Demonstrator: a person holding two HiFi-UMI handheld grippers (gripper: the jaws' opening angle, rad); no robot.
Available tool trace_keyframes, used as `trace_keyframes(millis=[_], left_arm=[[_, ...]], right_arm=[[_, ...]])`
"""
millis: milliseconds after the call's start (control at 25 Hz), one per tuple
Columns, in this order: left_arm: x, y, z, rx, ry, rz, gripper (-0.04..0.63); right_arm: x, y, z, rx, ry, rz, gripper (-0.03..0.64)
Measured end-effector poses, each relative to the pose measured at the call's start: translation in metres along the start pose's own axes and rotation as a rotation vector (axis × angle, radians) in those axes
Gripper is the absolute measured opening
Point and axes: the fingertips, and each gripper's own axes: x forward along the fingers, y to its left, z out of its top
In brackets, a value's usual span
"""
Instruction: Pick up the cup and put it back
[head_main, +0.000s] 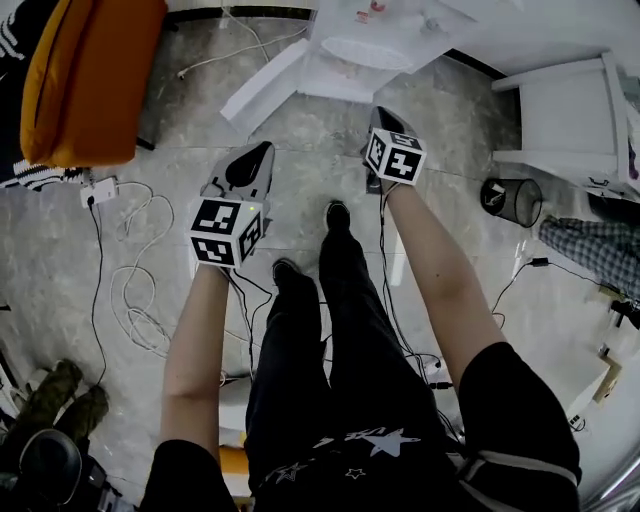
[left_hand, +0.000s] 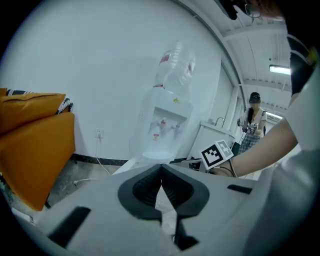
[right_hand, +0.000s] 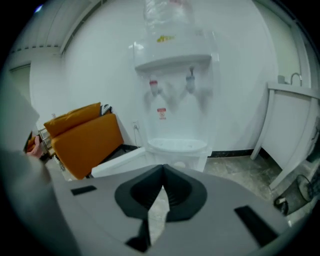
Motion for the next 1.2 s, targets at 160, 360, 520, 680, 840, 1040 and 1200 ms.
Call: trace_keyframes(millis=[160,360,520,680,840,1040,1200], left_arm=[[-0.038,-0.022,0.032,0.003,-0.008,-0.018,0.010],[-0.069,-0.044,0.058,0.013,-0.020,-0.043,0.009],[-0.085,-0.071,0.066,0.000,-0.004,-0.046,0.010],[-0.096,-0.113,0.084,0.010,-0.020,-0.092,0.009],[-0.123,-0.164,0.085,0.079,-0.015,-0.171,0.010],[-0.174,-0.214,0.079,0.106,-0.032,-0.195,0.010],[-0.219,-0.253,0.076,0.146,-0.056,-0.201,0.009]], right_arm=[[-0.075,0.019,0.048,-0.001,-0.090,0.038,0.006],[-0.158,0.045,0.092,-0.091,-0.210,0.074,0.006],[-0.227,0.052,0.095,-0.123,-0.244,0.072,0.006],[-0.287,0.056,0.087,-0.073,-0.244,0.084,0.006],[-0.357,0.059,0.084,-0.034,-0.304,0.083,0.006],[-0.441,0.065,0.065,-0.044,-0.349,0.101,0.006],[-0.501,0.070,0.040,-0.041,-0.374,0.094,0.006]])
